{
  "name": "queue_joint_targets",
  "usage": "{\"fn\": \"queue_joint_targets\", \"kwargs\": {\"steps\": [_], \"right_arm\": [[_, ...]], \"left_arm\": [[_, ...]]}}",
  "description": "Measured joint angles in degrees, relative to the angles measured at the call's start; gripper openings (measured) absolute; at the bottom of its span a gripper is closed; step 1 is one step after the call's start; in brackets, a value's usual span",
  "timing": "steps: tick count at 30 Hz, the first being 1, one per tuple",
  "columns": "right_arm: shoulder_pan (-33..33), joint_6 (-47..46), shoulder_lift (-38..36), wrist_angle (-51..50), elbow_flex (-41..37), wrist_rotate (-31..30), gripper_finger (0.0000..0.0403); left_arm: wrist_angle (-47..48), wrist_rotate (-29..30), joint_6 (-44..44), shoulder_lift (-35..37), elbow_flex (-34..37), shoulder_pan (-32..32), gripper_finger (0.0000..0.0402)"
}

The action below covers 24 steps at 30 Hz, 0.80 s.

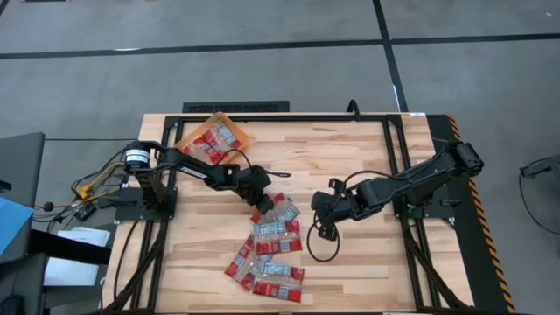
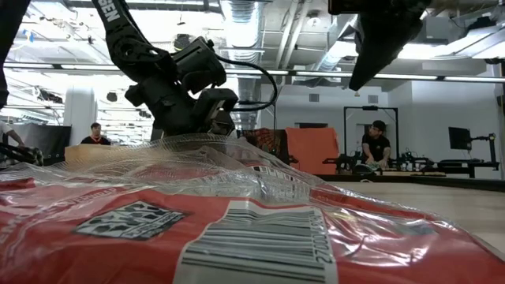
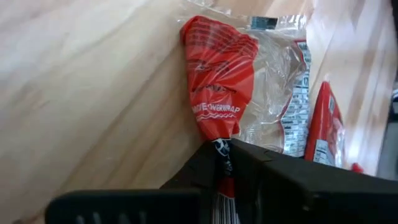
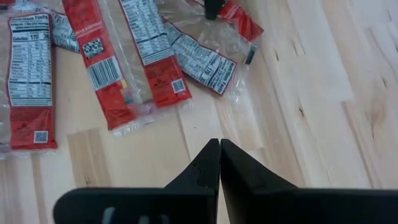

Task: Sort popcorn bags into baskets
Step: Put the red popcorn pack into the orange bin

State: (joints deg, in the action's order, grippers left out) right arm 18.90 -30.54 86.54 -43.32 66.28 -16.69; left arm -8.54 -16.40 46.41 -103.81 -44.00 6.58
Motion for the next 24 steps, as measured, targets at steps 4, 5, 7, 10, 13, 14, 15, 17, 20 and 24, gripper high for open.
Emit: {"fn": "queue_joint_targets", "kwargs": {"steps": [4, 5, 7, 10, 13, 14, 15, 17, 20, 24], "right_arm": [[0.7, -1.3, 0.0, -0.2, 0.0, -0.3, 0.0029], [0.9, -1.5, 0.0, -0.3, 0.0, -0.4, 0.0027], [1.5, -2.3, 0.0, -0.5, 0.0, -1.0, 0.0023], [2.3, -3.1, 0.0, -1.2, 0.0, -1.8, 0.002], [2.9, -3.2, 0.0, -1.3, 0.0, -2.1, 0.0024], [3.0, -3.6, 0.0, -1.4, 0.0, -2.6, 0.0027], [3.3, -4.1, 0.0, -1.6, 0.0, -3.2, 0.003], [3.5, -4.6, 0.0, -1.9, 0.0, -4.2, 0.0034], [3.5, -5.1, 0.0, -2.0, 0.0, -5.3, 0.0035], [3.5, -5.1, 0.0, -2.1, 0.0, -6.0, 0.0027]], "left_arm": [[-2.3, -0.9, 7.3, 0.7, 0.0, 1.4, 0.0005], [-2.4, -0.8, 9.0, 1.3, 0.0, 1.7, 0.0005], [-1.9, 0.0, 10.7, 3.3, 0.1, 2.2, 0.0004], [-1.4, 0.6, 12.7, 6.7, 0.2, 3.3, 0.0002], [-0.9, 1.5, 13.9, 10.7, 0.1, 4.3, 0.0002], [-0.5, 1.9, 14.3, 12.0, 0.1, 4.6, 0.0001], [-0.1, 2.3, 14.5, 13.2, 0.1, 4.7, 0.0001], [2.1, 3.4, 14.5, 16.2, 0.1, 5.3, 0.0001], [5.9, 6.8, 14.6, 20.9, 0.0, 6.5, 0.0001], [13.9, 14.8, 15.9, 27.8, 0.0, 8.6, 0.0001]]}}
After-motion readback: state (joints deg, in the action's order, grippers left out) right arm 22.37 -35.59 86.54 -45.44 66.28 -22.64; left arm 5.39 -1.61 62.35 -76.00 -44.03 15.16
